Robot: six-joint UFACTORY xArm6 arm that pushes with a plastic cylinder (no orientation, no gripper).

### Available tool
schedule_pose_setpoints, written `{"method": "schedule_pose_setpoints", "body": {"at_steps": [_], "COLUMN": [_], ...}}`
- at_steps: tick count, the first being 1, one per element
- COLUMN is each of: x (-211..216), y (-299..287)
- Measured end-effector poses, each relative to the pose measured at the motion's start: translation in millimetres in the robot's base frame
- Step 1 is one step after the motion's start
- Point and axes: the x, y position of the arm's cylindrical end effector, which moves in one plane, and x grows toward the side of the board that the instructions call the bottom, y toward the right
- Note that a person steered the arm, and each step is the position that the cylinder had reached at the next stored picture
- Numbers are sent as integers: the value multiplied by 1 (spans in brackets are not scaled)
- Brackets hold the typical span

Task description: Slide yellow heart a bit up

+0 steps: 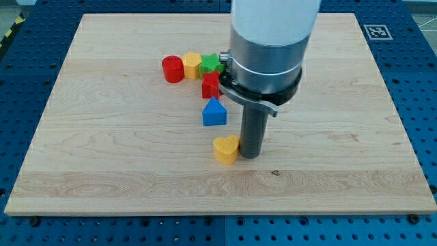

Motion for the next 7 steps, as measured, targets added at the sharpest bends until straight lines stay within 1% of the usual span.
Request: {"method": "schedule_pose_setpoints", "body": {"at_steps": [1,2,3,4,5,6,7], "x": [0,24,43,58,60,59,28], "y": [-8,16,11,-10,-28,-32,-32]}}
